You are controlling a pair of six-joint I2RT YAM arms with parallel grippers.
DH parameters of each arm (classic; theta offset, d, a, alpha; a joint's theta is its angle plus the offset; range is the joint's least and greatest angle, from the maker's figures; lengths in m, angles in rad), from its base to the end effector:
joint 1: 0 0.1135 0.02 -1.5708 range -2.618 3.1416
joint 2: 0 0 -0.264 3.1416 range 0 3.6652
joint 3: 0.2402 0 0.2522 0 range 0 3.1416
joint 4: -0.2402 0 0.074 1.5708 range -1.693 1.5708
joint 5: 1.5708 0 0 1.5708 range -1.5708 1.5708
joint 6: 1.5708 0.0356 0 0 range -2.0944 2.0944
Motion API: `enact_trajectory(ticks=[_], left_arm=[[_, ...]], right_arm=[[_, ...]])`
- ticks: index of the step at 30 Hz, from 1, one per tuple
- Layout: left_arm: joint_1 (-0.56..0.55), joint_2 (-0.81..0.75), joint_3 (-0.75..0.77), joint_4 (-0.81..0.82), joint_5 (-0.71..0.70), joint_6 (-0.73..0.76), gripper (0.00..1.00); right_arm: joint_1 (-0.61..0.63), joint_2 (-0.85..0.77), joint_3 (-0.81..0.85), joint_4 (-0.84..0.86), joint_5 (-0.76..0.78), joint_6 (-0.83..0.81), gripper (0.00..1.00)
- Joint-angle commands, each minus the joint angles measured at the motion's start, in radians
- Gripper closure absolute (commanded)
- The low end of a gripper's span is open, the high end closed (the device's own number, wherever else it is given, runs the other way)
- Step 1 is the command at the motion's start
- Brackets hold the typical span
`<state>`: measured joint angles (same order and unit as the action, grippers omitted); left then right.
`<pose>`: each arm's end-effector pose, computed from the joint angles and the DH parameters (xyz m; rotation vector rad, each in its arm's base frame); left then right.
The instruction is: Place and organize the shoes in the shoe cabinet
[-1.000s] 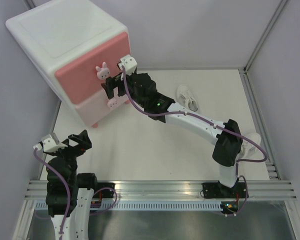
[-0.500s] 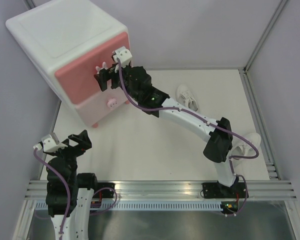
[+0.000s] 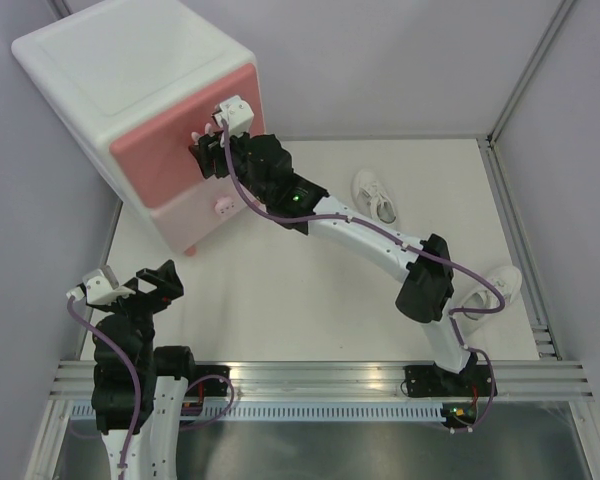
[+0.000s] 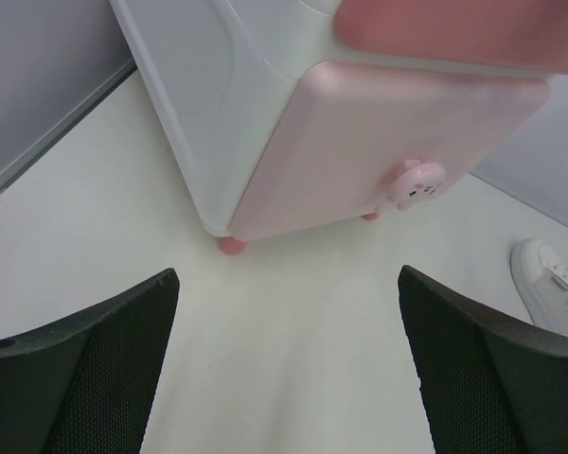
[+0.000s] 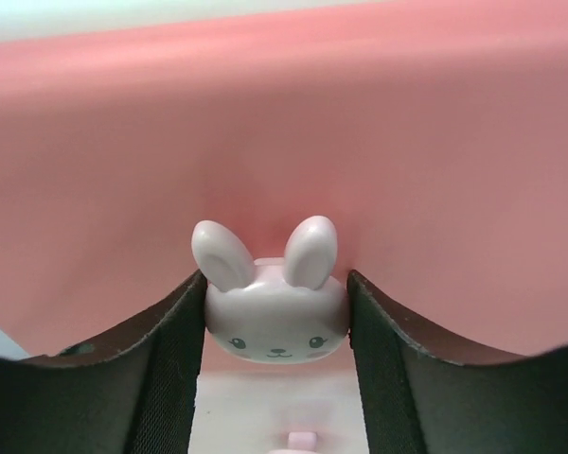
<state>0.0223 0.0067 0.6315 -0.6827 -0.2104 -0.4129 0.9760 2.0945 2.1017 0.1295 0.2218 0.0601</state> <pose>0.0281 0.0081 0.3009 -0.5076 1.5478 -0.1289 0.2890 0.4133 0.4187 -0.4790 1.3942 0.6891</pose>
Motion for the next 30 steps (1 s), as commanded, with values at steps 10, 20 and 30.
enact_trajectory(ticks=[10, 20, 30], left_arm=[[0.005, -0.082, 0.013, 0.011, -0.024, 0.010, 0.01], [0.005, -0.083, 0.011, 0.012, -0.026, 0.010, 0.01], [0.005, -0.082, 0.011, 0.012, -0.026, 0.010, 0.01]], right_arm=[[0.007, -0.129, -0.135, 0.090, 0.001, -0.019, 0.88], [0.018, -0.283, -0.239, 0.007, -0.013, 0.009, 0.99], [0.039, -0.479, -0.425, -0.077, -0.018, 0.040, 0.99]])
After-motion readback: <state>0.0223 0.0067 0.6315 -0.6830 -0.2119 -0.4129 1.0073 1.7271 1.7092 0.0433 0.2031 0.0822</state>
